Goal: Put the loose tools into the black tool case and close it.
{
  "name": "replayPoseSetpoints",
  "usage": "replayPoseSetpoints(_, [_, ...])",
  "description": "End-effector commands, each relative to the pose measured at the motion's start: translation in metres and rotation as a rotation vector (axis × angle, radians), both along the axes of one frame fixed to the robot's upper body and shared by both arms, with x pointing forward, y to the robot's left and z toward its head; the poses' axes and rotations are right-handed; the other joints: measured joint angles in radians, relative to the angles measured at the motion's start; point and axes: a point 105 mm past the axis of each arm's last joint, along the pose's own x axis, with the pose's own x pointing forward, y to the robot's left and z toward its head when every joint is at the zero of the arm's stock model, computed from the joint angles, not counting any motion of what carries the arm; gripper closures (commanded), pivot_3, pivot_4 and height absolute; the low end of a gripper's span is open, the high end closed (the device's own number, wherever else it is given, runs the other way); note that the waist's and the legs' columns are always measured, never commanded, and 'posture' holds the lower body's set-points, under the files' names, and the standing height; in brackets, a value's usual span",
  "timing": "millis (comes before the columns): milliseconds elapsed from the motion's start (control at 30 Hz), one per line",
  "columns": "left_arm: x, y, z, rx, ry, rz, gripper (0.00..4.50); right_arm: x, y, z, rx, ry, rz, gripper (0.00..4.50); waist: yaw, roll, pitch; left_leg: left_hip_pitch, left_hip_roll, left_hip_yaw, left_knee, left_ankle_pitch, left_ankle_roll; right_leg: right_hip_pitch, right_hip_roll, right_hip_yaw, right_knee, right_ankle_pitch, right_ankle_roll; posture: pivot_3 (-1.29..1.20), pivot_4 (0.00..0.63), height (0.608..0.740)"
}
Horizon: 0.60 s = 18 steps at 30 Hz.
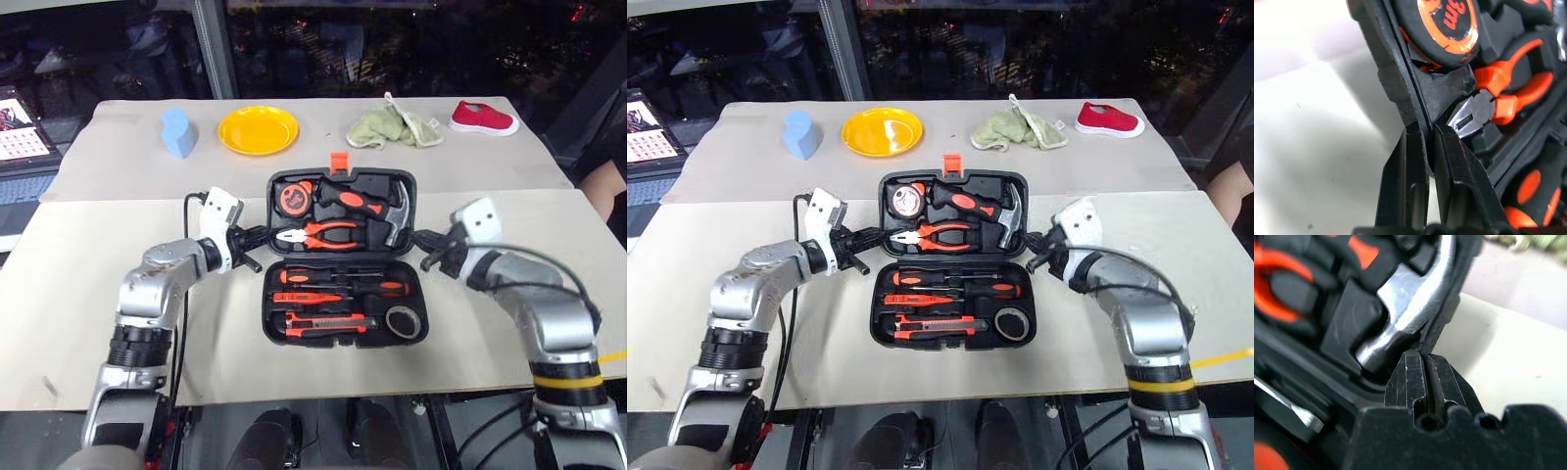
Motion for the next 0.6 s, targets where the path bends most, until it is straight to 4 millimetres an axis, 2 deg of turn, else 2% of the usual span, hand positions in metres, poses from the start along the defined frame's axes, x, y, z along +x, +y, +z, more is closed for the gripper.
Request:
replayPoseSetpoints(33, [-0.01,-0.017,0.035,0.03,-0.272,-0.042,4.49,-0.016,0.022,0.026,-0.075,-0.254,0.112,4.5,0.0,0.0,0.0,0.001,0.0,0.001,0.0,0.0,-0.001,0.001,0.0,0.001,0.0,0.0,0.0,0.0,0.15,0.74])
replayPoseSetpoints(133, [-0.013,-0.01,0.03,0.057,-0.313,-0.013,4.49,-0.023,0.017,0.024,-0.094,-0.301,0.11,4.5,-0.001,0.0,0.0,0.006,0.001,0.001,-0.001,0.001,-0.001,0.005,0.001,0.002,0.001,0.0,0.0,0.0,0.15,0.74])
replayPoseSetpoints(267, [-0.015,-0.001,0.023,0.075,-0.337,0.038,4.49,-0.033,0.009,0.019,-0.22,-0.399,0.115,4.5,-0.001,0.0,0.0,0.007,0.001,0.001,0.0,0.0,-0.001,0.005,0.001,0.002,0.001,0.0,0.0,0.0,0.15,0.74])
replayPoseSetpoints(467, [-0.006,-0.008,0.032,0.046,-0.362,0.039,4.49,-0.019,-0.008,0.043,-0.267,-0.528,0.027,4.5,-0.001,0.0,0.0,0.008,0.001,0.002,0.0,0.0,-0.001,0.006,0.001,0.003,0.001,0.0,-0.001,0.0,0.15,0.74])
replayPoseSetpoints(600, [-0.001,-0.011,0.034,0.043,-0.378,0.029,4.49,-0.012,-0.009,0.041,-0.324,-0.562,0.036,4.5,0.002,0.0,0.0,0.008,0.001,0.001,0.001,0.001,0.0,0.007,0.001,0.002,0.001,0.0,-0.001,0.0,0.15,0.74])
